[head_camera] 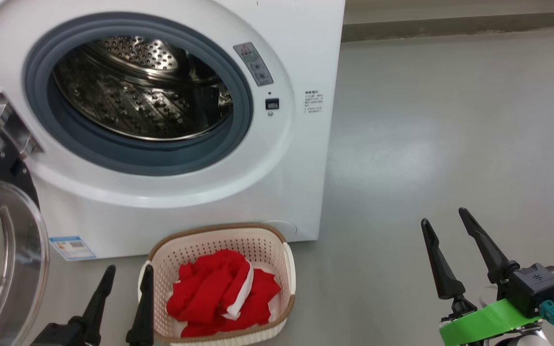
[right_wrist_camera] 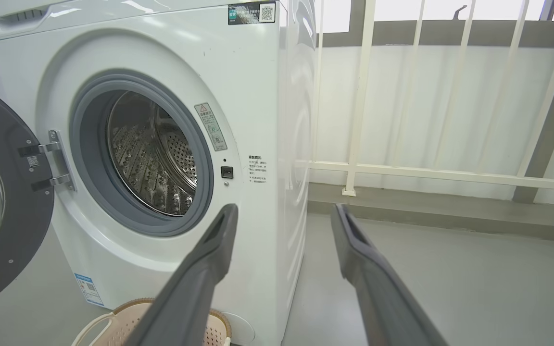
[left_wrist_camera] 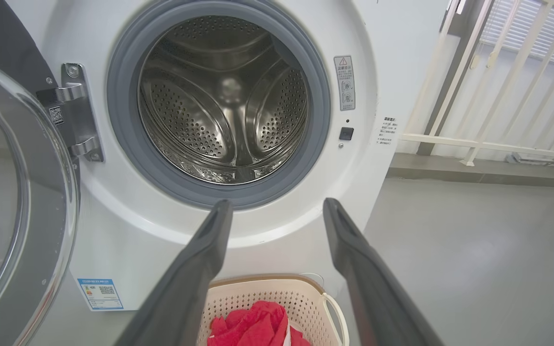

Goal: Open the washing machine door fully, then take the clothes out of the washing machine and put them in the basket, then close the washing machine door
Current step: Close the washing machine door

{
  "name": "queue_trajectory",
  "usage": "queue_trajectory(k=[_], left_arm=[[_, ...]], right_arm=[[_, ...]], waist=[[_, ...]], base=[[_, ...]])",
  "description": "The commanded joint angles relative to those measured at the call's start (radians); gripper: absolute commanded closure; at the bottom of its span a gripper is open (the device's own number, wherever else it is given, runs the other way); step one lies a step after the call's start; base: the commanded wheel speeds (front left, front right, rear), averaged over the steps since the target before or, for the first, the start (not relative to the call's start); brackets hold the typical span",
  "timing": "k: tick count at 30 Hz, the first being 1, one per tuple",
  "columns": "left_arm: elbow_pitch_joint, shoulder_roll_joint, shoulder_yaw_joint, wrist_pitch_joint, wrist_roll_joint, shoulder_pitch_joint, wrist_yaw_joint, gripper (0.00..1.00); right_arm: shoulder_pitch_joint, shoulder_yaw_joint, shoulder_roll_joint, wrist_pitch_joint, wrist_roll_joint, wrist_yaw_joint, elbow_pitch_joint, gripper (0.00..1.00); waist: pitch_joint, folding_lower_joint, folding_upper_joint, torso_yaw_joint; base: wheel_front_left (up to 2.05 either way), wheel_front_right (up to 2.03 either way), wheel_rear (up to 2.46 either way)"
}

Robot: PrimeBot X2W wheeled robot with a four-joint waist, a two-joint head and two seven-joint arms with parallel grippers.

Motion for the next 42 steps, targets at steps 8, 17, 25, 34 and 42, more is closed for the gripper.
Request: queue_trajectory(k=[8,17,25,34,42], left_arm=[[-0.041,0.019,0.032,-0.019,-0.001,-0.035,0.001,0.0],[-0.037,0.022,0.026,-0.015,0.006,-0.039,0.019,0.0],[-0.06,0.021,0.02,-0.014,0.011,-0.052,0.038,0.0],[-0.096,0.013,0.015,-0.01,0.026,-0.059,0.078,0.0],[-0.124,0.007,0.016,-0.013,0.032,-0.052,0.105,0.0]], right_arm=[[-0.014,0.023,-0.018,-0.006,-0.001,0.003,-0.023,0.0],[-0.018,0.023,-0.018,-0.006,0.003,0.003,-0.023,0.0],[-0.025,0.019,-0.016,-0.006,-0.001,0.003,-0.031,0.0],[-0.042,0.033,-0.023,-0.006,-0.004,0.003,-0.036,0.0],[-0.061,0.057,-0.034,-0.006,-0.007,0.003,-0.04,0.0]], waist=[[0.005,0.0,-0.0001,-0.001],[0.012,0.0,-0.0001,0.003],[0.036,0.0,-0.0001,0.029],[0.059,0.0,-0.0001,0.115],[0.062,0.0,-0.0001,0.2]], base=[[-0.95,0.95,0.0],[-0.07,0.07,0.0],[0.0,0.0,0.0],[0.0,0.0,0.0],[0.0,0.0,0.0]])
